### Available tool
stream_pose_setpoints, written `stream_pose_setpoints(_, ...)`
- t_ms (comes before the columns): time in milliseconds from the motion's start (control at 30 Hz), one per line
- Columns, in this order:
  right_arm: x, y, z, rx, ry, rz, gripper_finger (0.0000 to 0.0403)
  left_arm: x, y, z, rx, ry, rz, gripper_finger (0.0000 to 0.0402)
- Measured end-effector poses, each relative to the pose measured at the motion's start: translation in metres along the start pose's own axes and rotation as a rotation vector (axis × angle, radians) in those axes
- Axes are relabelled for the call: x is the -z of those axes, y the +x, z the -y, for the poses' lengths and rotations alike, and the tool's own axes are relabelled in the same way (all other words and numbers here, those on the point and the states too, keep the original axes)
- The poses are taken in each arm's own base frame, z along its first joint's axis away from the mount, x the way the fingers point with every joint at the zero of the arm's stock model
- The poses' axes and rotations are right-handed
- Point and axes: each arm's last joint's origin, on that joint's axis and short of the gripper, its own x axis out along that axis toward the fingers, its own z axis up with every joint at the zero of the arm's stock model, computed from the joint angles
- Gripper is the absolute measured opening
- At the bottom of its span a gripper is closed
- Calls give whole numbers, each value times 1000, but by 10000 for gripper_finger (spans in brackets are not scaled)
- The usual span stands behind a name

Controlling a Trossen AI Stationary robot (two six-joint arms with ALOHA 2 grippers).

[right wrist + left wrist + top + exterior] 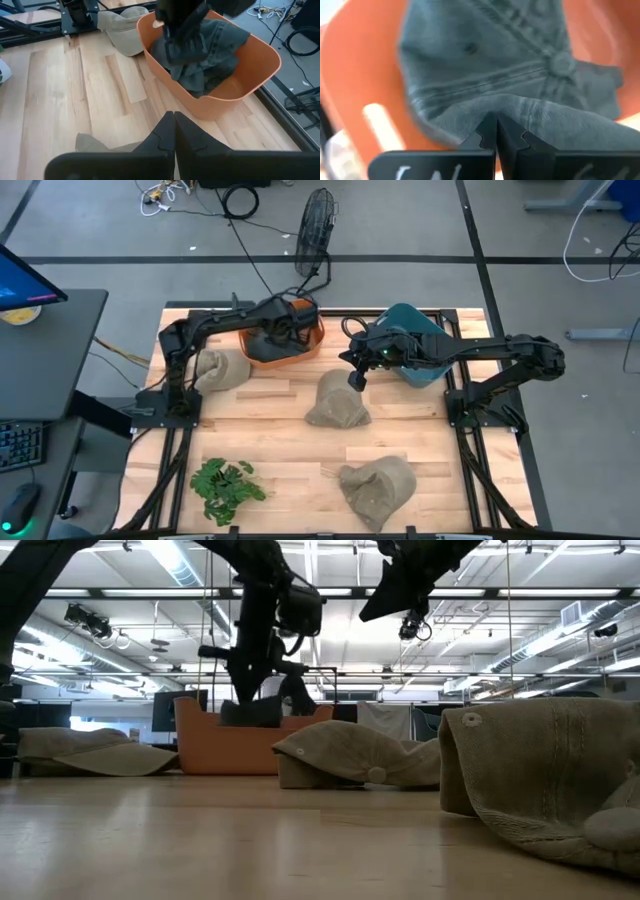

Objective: Pick & Place hat
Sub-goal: Put the blue cap into the orange bin, then put the middle brown cap into the blue bin

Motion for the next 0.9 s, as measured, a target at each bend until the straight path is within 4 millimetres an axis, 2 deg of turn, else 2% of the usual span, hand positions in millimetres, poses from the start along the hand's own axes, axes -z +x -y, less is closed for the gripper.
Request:
stream_pose_setpoints(233,0,0,0,0,-1,0,2,3,26,9,115,-15,2,3)
stream_pose_setpoints(367,0,0,0,0,-1,1,2,6,24,8,113,-5,-3,3)
stream_pose_setpoints(500,0,0,0,0,-1,1,2,1,-2,7,137,-5,46,3)
stream_pose_setpoints(700,0,-1,0,-3,0,1,2,-7,-61,6,231,28,187,3)
stream_pose_setpoints(900,-1,-21,-1,-56,18,5,2,7,-109,15,333,135,268,11)
